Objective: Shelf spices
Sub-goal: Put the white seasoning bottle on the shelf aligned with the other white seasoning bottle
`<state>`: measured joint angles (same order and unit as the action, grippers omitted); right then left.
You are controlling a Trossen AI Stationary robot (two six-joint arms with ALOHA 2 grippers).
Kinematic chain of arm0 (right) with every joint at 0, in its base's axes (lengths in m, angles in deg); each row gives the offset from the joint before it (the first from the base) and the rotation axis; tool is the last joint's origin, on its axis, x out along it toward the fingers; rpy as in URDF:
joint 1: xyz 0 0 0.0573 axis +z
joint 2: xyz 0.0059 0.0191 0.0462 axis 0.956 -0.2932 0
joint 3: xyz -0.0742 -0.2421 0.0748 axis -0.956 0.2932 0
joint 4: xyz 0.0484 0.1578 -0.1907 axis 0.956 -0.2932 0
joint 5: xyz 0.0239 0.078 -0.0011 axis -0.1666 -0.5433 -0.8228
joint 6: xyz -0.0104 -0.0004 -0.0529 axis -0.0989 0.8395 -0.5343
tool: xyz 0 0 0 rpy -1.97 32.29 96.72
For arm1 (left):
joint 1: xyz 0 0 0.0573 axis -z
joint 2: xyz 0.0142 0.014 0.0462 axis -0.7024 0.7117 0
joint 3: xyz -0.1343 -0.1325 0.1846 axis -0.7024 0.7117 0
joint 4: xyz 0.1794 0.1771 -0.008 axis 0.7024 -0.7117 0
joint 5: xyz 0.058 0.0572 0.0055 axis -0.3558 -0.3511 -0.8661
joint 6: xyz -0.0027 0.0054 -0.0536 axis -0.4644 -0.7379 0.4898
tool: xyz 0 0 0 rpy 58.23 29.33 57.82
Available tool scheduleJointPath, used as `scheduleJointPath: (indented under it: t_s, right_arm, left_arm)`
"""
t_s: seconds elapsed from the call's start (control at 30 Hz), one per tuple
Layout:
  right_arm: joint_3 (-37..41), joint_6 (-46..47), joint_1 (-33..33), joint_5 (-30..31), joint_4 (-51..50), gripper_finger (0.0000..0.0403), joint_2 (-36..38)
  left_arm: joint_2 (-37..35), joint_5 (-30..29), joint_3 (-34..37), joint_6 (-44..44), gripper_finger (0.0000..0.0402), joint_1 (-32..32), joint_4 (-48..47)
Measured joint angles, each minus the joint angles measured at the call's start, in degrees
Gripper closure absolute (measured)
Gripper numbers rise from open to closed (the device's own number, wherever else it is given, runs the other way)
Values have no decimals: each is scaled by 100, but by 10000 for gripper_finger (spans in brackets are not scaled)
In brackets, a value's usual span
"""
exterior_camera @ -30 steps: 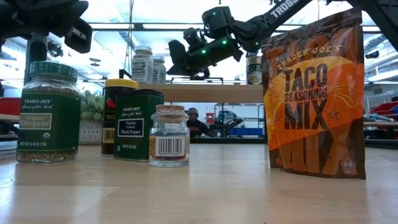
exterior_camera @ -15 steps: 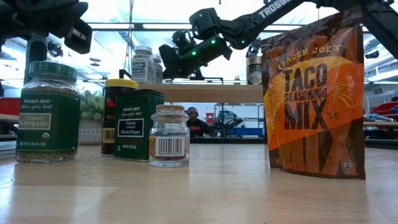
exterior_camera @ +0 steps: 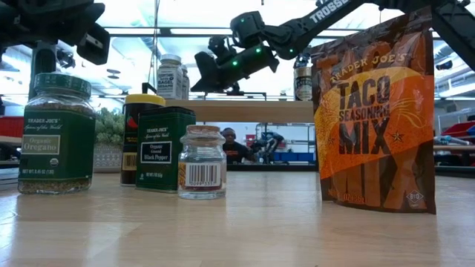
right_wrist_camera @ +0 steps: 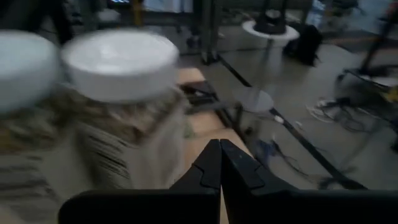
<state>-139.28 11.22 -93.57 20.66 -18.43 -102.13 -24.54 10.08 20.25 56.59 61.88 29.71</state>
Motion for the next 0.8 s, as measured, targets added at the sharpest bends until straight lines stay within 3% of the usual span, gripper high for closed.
scheduleJointPath:
  t_s: [0.2, 0.6, 0.8]
  right_arm:
    - [4, 380, 77, 92, -1009, 403, 165]
    - [6, 80, 367, -174, -789, 403, 203]
    - [6, -123, 293, 793, -518, 403, 194]
  left_arm:
    - [-2, -1, 0, 2, 332, -1, -21]
    - [-1, -2, 0, -4, 332, -1, 4]
    - [0, -4, 0, -2, 332, -2, 14]
